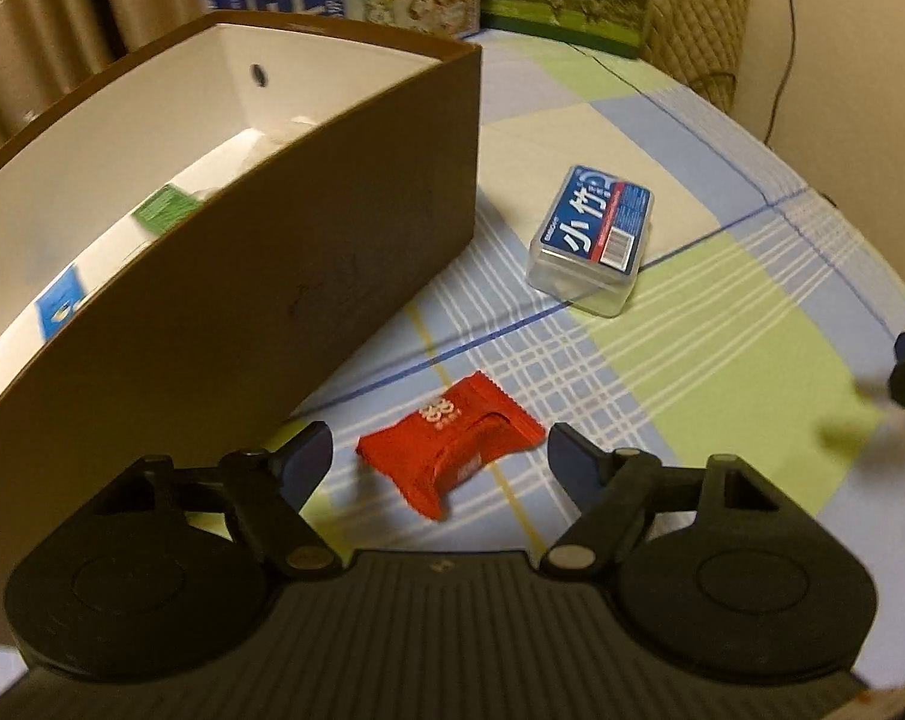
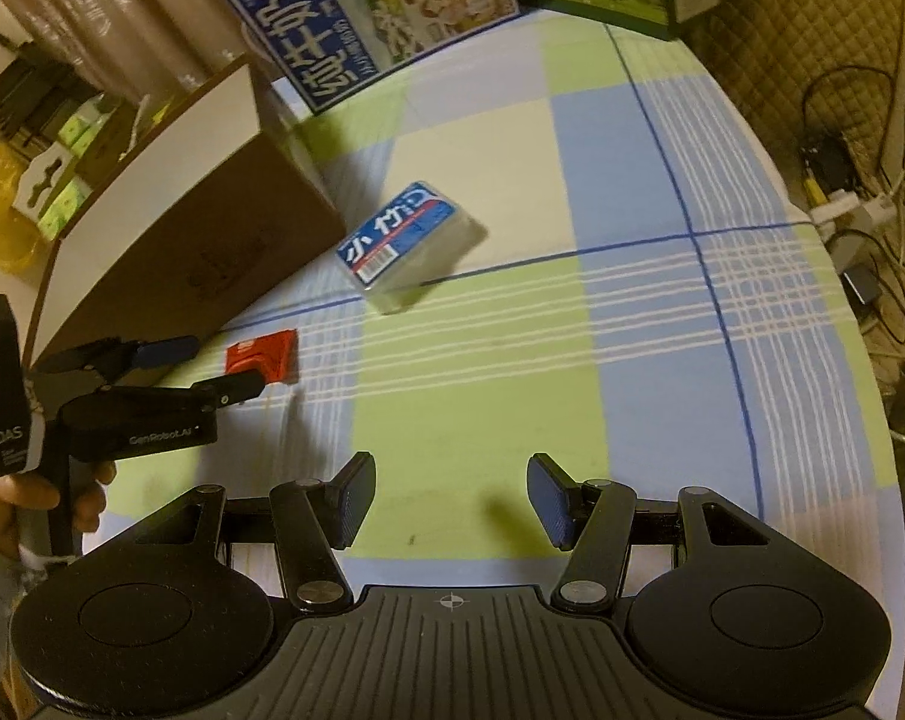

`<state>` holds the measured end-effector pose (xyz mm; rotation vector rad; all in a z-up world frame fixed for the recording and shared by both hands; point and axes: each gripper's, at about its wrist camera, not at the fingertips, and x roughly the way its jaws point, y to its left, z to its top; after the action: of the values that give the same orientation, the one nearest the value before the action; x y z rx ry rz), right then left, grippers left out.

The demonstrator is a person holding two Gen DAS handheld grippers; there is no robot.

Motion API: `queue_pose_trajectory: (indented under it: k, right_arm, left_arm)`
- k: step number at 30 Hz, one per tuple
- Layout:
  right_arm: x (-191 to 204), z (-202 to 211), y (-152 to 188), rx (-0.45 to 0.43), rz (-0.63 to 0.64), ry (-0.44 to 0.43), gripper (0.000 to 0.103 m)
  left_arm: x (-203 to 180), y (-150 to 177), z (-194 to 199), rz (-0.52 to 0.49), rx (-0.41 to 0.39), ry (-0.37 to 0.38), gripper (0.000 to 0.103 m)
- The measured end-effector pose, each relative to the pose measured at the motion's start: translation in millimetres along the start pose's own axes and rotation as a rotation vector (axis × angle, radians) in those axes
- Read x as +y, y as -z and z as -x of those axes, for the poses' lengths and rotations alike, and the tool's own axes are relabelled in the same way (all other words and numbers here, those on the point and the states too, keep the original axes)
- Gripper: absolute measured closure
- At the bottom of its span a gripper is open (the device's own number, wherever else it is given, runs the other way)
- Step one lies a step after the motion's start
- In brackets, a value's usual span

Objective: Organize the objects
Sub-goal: 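Lower the left tool onto the red packet and close its fingers on it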

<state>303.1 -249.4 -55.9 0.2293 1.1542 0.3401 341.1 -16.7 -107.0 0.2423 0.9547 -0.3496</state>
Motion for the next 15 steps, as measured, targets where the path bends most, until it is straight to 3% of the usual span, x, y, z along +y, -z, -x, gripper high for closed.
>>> queue_pose_trajectory:
  k: [6, 10, 15]
  right_arm:
    - [-4, -1, -2, 0.01, -0.022, 0.023, 0.049]
    - [-3, -3, -2, 0.015, -0.025, 0.03, 0.049]
    - [-3, -5, -2, 0.021, -0.025, 0.032, 0.049]
  left_arm:
    - [5, -1, -16, -0.01, 0.027, 0.043, 0.039]
    - [5, 5, -17, 0.041, 0.055, 0.082, 0.062]
    - [-1, 16, -9, 0.093, 0.052, 0.1, 0.062]
